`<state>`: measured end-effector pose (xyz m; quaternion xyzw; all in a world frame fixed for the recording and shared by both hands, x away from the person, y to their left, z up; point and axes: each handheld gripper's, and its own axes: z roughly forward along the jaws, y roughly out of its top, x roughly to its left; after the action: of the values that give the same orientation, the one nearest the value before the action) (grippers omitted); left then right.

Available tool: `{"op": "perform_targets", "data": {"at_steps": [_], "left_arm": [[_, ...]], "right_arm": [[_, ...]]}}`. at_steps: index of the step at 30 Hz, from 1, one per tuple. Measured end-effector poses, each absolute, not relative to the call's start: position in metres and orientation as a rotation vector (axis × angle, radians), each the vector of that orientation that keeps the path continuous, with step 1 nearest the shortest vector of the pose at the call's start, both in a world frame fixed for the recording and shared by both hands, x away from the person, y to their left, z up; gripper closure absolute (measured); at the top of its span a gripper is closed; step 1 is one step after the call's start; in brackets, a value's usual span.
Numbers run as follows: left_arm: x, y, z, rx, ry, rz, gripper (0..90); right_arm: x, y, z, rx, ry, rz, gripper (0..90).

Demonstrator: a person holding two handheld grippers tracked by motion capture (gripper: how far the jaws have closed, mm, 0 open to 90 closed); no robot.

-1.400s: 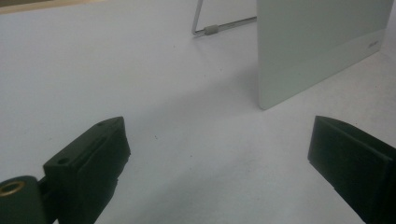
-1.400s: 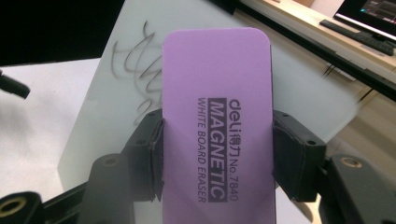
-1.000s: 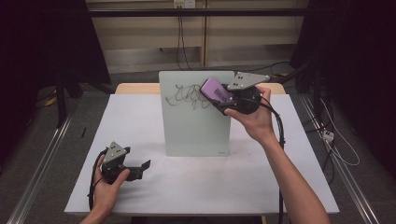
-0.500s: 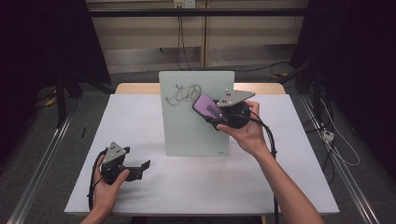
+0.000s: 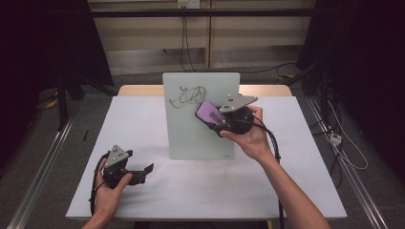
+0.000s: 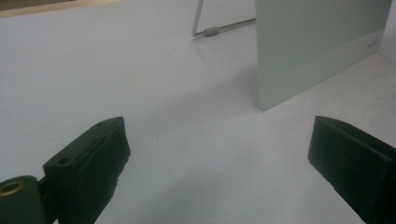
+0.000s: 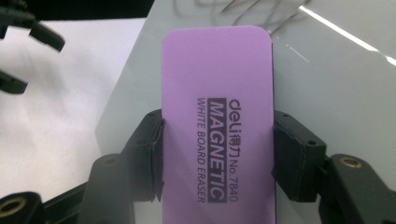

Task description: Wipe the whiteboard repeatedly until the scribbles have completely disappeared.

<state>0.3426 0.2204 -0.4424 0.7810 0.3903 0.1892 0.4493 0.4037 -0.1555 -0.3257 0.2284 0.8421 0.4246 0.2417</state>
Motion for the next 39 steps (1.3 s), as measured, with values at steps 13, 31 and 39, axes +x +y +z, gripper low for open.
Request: {"op": "perform_targets", "data": {"at_steps": [13,31,39], "left_arm": [[0.343,0.22,-0.443,1.933,0.96,0.466,5.0],[0.342,0.22,-0.442,1.929,0.963,0.467,5.0],[0.342,0.219,-0.443,1.939,0.959,0.468,5.0]], "right_arm": [[0.416,-0.181,-0.282,0.697,2.146,1.208,41.6],[0.397,-0.153,-0.337,0.66,2.286,1.128,41.6],[0.394,-0.14,-0.357,0.643,2.371,1.114,41.6]]}}
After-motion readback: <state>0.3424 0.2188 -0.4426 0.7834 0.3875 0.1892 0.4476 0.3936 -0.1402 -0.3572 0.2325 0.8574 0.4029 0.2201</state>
